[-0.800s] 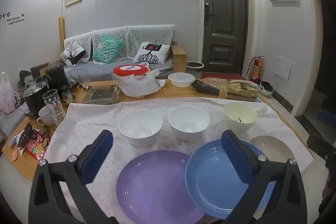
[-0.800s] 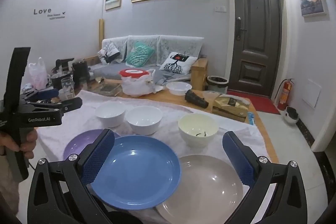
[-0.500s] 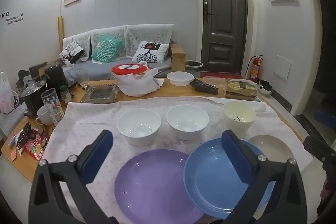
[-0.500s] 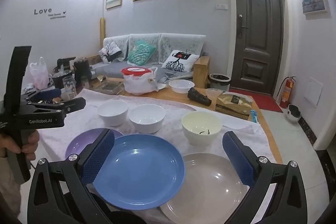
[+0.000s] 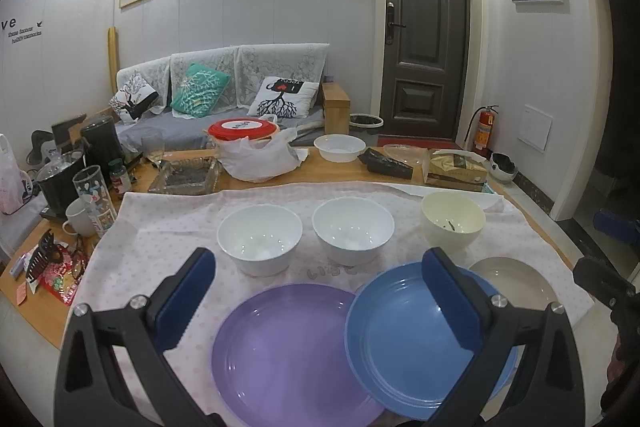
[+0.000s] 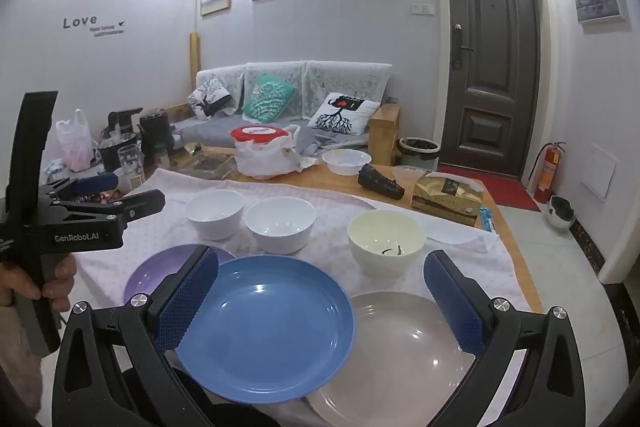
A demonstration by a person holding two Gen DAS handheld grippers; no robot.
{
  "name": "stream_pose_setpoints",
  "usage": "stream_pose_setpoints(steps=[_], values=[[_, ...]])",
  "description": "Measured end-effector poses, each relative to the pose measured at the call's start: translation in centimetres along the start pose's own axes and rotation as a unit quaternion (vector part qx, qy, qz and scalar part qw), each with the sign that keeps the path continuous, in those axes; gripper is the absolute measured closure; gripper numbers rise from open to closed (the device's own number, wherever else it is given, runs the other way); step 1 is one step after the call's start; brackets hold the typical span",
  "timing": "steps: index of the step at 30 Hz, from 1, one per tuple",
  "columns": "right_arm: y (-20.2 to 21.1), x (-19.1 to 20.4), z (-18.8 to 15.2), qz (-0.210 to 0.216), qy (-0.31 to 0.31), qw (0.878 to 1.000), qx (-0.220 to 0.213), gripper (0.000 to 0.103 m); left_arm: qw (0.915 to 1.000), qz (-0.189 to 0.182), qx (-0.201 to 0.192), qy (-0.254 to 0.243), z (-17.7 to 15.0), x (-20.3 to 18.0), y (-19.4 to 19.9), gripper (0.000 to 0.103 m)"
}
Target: Organize plates and bowls
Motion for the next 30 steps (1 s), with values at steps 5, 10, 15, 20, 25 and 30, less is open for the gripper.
stream_pose_setpoints(steps=[5,10,15,20,25,30], values=[[-0.08,-0.11,0.06,0.000,-0.001,1.000,-0.001,0.001,1.0000,0.000,0.000,0.000,0.04,0.00,-0.07,0.001],[-0.14,-0.31,0.16,0.000,-0.002,1.000,-0.002,0.001,1.0000,-0.002,-0.001,0.002,0.01,-0.07,-0.11,0.001],[-0.11,-0.31,0.13,0.000,-0.003,1.000,-0.001,0.001,1.0000,-0.002,-0.001,0.002,0.13,0.03,0.00,0.001],[-0.16,-0.25,0.06,0.000,-0.003,1.000,-0.002,0.001,1.0000,-0.001,-0.001,0.004,0.12,0.11,0.05,0.001],[-0.20,-0.28,0.11,0.001,-0.003,1.000,-0.001,0.001,1.0000,0.000,-0.002,0.005,0.17,0.33,0.13,0.001],[-0.25,-0.37,0.09,-0.001,-0.003,1.000,-0.001,0.001,1.0000,0.001,-0.003,0.006,0.16,0.48,0.15,0.001]])
Point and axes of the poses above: each gripper's, at about its wrist camera, not at the fingertips, and y roughly against the way its jaws point, x to its left, z to its top, the point moved 8 cm from there along -y, roughly the way its jaws point, and after that the axes turned 12 degrees about y, right-handed, at the moved point
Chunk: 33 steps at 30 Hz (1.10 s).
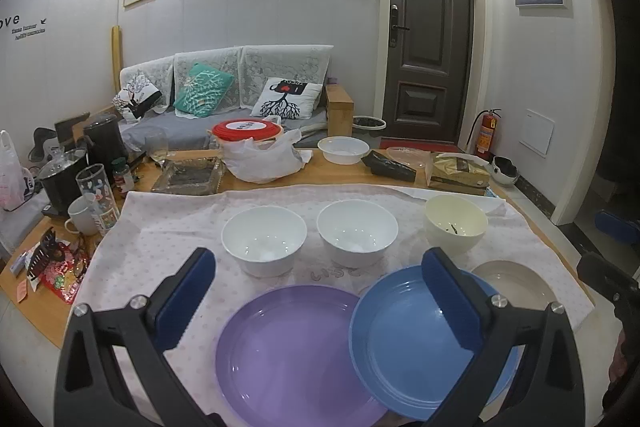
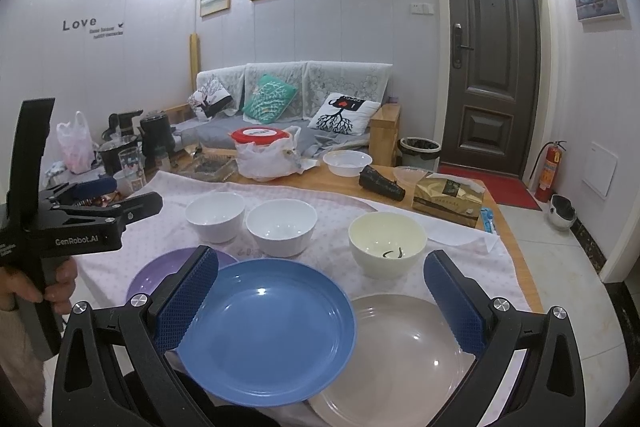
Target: Organize plates and bowls
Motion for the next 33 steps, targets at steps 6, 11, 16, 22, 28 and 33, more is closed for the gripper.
stream_pose_setpoints(steps=[6,11,16,22,28,33], values=[[-0.1,0.1,0.0,0.001,0.001,1.000,0.000,0.001,1.0000,0.001,-0.002,-0.001,0.1,0.0,0.0,0.001],[-0.1,0.1,0.0,0.000,-0.001,1.000,0.001,0.001,1.0000,0.001,-0.001,-0.002,0.1,0.1,0.0,0.001],[-0.1,0.1,0.0,-0.001,0.000,1.000,0.001,0.001,1.0000,-0.001,0.000,0.000,0.1,0.0,0.0,0.001],[-0.2,0.1,0.0,0.001,-0.001,1.000,0.001,0.001,1.0000,-0.002,0.001,0.000,0.0,0.0,-0.1,0.001],[-0.4,0.4,-0.1,-0.007,0.000,1.000,0.006,0.002,1.0000,-0.005,0.004,-0.001,-0.2,-0.1,-0.4,0.001],[-0.4,1.6,-1.1,-0.006,-0.001,1.000,0.015,0.020,0.9998,-0.005,0.016,-0.013,-0.8,-0.2,-1.1,0.001]])
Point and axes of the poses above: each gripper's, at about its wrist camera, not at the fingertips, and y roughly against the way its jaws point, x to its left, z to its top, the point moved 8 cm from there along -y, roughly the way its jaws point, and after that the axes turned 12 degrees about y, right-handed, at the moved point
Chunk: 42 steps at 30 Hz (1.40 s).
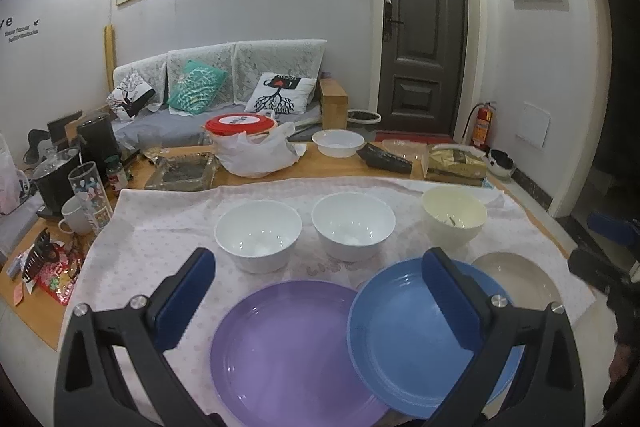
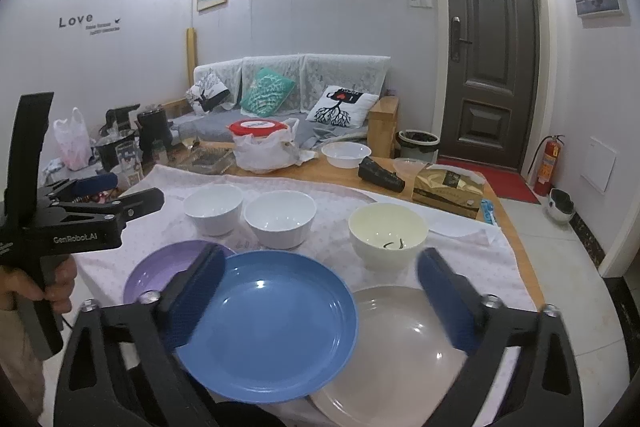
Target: Organize plates and bowls
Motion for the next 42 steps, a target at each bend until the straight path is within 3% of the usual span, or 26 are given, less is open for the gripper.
stream_pose_setpoints(steps=[3,6,12,19,26,30,34,42], values=[[-0.6,0.1,-1.1,0.013,-0.007,1.000,0.015,0.026,0.9996,-0.014,0.024,-0.005,-0.9,-0.1,-0.8,0.001],[-1.5,0.0,-2.7,0.024,-0.013,0.999,0.043,0.041,0.9974,-0.028,0.065,0.008,-2.4,0.4,-2.2,0.001],[-4.1,0.2,-7.9,0.045,-0.043,0.991,0.119,0.047,0.9899,-0.027,0.137,0.021,-6.1,1.3,-5.7,0.021],[-6.3,-0.1,-10.7,0.053,-0.052,0.983,0.168,0.055,0.9810,-0.022,0.189,0.039,-9.6,2.3,-8.7,0.042],[-7.5,-0.1,-11.4,0.064,-0.055,0.979,0.187,0.067,0.9771,-0.038,0.203,0.049,-10.3,2.1,-9.1,0.055],[-7.8,0.3,-11.0,0.078,-0.058,0.977,0.188,0.075,0.9753,-0.053,0.208,0.052,-10.2,1.4,-9.3,0.070],[-7.9,0.4,-10.9,0.082,-0.061,0.977,0.185,0.077,0.9753,-0.059,0.208,0.048,-9.9,0.7,-9.3,0.088],[-7.4,0.0,-10.3,0.074,-0.057,0.980,0.175,0.078,0.9759,-0.055,0.209,0.025,-10.0,-0.6,-9.5,0.091]])
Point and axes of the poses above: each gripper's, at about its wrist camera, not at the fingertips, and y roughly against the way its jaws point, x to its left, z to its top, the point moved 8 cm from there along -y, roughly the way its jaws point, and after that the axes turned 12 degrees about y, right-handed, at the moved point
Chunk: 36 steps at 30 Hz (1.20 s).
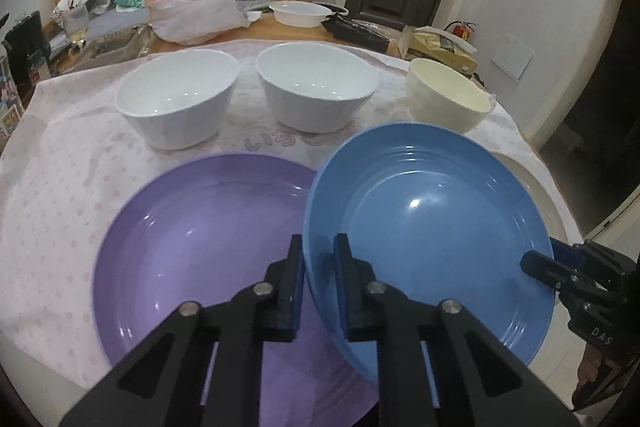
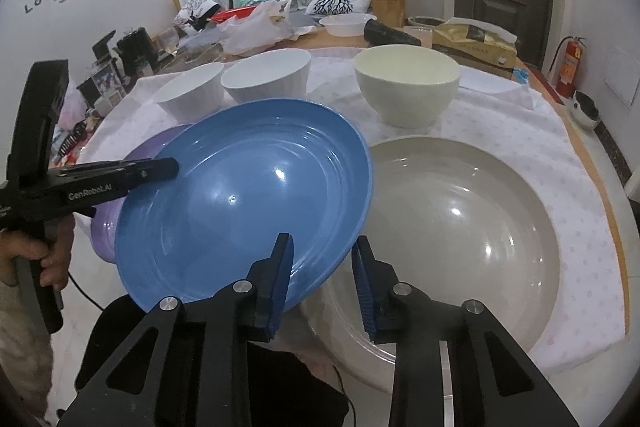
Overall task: Organize plates and bowls
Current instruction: 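Grasp the blue plate rim with the right gripper and lift it, then lower the blue plate onto the beige plate and open the right gripper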
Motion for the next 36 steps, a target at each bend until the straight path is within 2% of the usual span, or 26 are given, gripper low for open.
stream_pose_setpoints(steps=[5,11,19,25,36], values=[[0.8,-1.2,-0.2,-0.012,-0.011,1.000,-0.008,0.078,0.9997,-0.006,-0.007,-0.021,0.5,-1.8,0.3,0.091],[2.6,-4.1,-1.1,-0.047,-0.032,0.998,-0.014,0.078,0.9974,-0.025,-0.018,-0.066,1.3,-6.5,0.5,0.091],[4.4,-8.9,-3.7,-0.101,-0.060,0.993,0.002,0.078,0.9906,-0.045,-0.002,-0.129,0.7,-12.9,-1.3,0.091],[4.3,-11.0,-5.2,-0.108,-0.075,0.991,0.015,0.078,0.9860,-0.024,0.017,-0.164,-0.6,-14.6,-3.3,0.091],[3.4,-10.6,-5.9,-0.110,-0.062,0.991,0.034,0.078,0.9793,0.017,0.026,-0.200,-1.5,-14.4,-5.0,0.089]])
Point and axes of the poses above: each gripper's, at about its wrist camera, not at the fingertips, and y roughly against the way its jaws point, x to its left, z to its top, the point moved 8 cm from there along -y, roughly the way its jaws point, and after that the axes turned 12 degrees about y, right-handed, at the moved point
